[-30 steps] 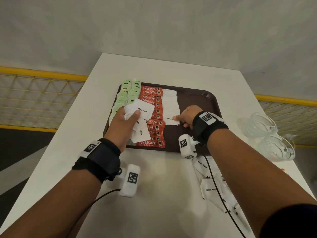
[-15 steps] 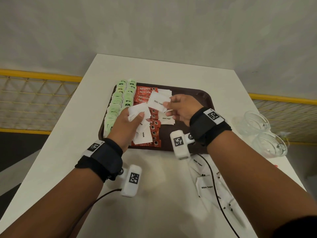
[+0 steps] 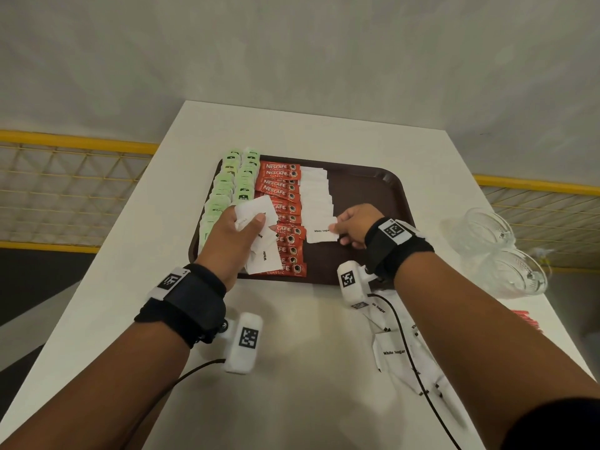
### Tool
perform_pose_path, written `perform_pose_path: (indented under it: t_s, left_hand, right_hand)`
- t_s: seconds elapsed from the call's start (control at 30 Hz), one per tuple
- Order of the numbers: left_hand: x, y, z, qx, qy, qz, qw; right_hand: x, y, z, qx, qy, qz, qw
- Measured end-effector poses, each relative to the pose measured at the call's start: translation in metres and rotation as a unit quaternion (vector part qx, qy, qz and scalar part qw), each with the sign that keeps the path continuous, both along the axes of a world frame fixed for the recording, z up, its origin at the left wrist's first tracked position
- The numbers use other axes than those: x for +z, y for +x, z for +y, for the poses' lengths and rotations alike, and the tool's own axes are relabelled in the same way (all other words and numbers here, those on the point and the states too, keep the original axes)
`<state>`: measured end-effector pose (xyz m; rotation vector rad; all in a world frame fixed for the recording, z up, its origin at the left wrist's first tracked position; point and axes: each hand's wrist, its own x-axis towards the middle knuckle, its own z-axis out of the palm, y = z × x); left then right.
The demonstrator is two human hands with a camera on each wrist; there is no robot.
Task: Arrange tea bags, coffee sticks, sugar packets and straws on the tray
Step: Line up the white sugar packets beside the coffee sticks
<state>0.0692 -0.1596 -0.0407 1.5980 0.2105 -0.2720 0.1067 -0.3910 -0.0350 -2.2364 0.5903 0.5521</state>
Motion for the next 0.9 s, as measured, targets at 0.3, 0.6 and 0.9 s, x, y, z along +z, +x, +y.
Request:
perform_pose_path:
  t_s: [0.3,0.6,0.9]
  left_hand:
    - [0.002,0.002,0.003,0.008,-0.005,0.003,1.000]
    - [0.006,0.001,-0.011,0.010,0.012,-0.031,0.999]
    - [0.007,0.000,-0.014,0.005,0.016,-0.064,0.998]
  right_hand:
    - [0.002,0.009,0.011,0.033,-0.058,0.067,0.995]
    - [0.035,-0.023,0.044,0.139,0.096,-0.087,0.982]
    - [0.030,-0.029,0.059,0.086,0.207,-0.122,0.967]
